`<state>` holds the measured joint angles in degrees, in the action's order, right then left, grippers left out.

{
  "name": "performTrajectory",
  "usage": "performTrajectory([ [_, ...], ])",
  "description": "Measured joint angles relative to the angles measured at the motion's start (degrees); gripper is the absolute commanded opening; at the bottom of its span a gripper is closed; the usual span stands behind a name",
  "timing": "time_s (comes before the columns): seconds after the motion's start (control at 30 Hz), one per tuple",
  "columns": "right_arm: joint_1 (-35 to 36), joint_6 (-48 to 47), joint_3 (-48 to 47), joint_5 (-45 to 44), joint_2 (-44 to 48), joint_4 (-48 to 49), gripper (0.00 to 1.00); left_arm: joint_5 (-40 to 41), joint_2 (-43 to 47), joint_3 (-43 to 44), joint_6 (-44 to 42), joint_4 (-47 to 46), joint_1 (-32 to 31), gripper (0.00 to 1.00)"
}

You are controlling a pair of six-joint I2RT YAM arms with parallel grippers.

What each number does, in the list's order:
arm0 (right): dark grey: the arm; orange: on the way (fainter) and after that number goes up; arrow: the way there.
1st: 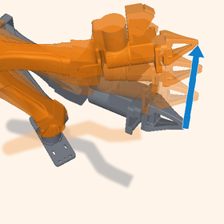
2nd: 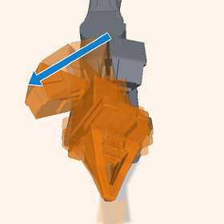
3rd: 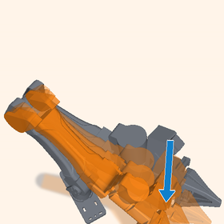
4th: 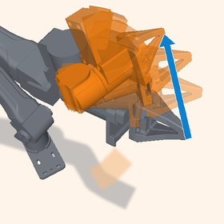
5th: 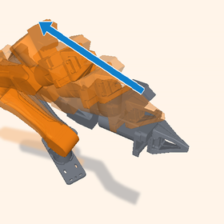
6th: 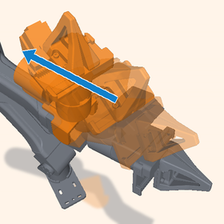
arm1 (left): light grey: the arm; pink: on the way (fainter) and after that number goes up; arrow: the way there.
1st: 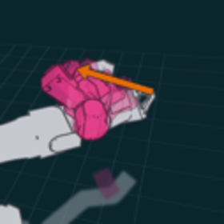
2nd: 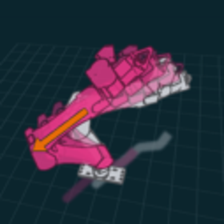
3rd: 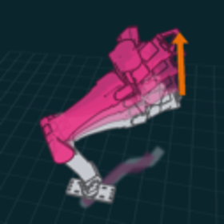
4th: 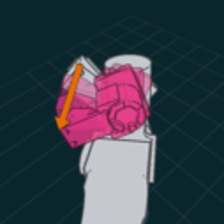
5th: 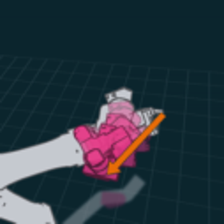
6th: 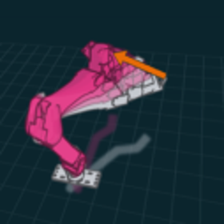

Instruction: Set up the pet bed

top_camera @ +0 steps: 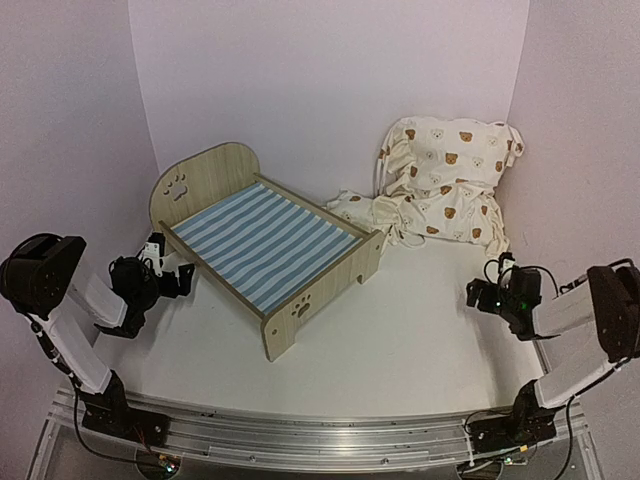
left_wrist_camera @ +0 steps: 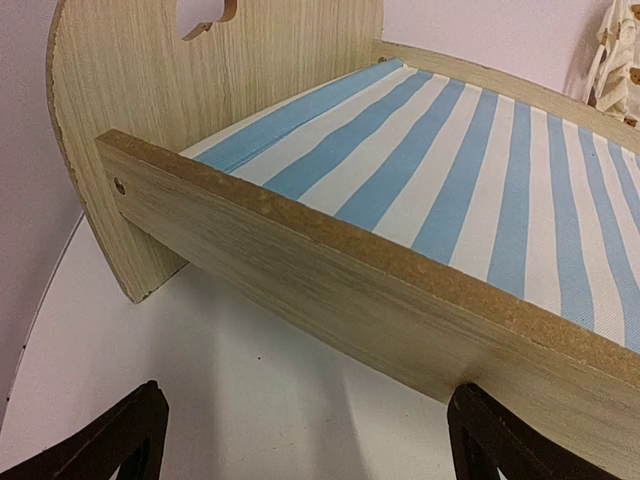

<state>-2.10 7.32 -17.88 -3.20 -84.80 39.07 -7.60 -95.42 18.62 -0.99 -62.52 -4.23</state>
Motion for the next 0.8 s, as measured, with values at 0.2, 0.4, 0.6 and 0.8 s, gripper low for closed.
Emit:
performTrajectory([
  [0.2, -0.19, 13.25, -6.9, -2.77, 12.0, -10.97, 0.98, -0.01, 0.49, -0.01, -0.03, 0.31, 0.0, 1.0],
  [0.4, -0.1, 25.18, -13.72, 5.88, 15.71, -20.61, 0.93, -2.48, 13.55, -0.38, -2.69, 9.37, -0.06, 1.0],
  [0.6, 3.96, 31.55, -24.63, 10.71, 12.72, -34.42, 0.85, -6.43, 30.62, -0.62, -8.3, 23.41, -0.07, 1.0],
  [0.8, 15.1, 34.79, -34.86, 8.33, 7.06, -44.8, 0.77, -18.01, 49.83, 1.54, -15.69, 42.26, -0.1, 1.0],
])
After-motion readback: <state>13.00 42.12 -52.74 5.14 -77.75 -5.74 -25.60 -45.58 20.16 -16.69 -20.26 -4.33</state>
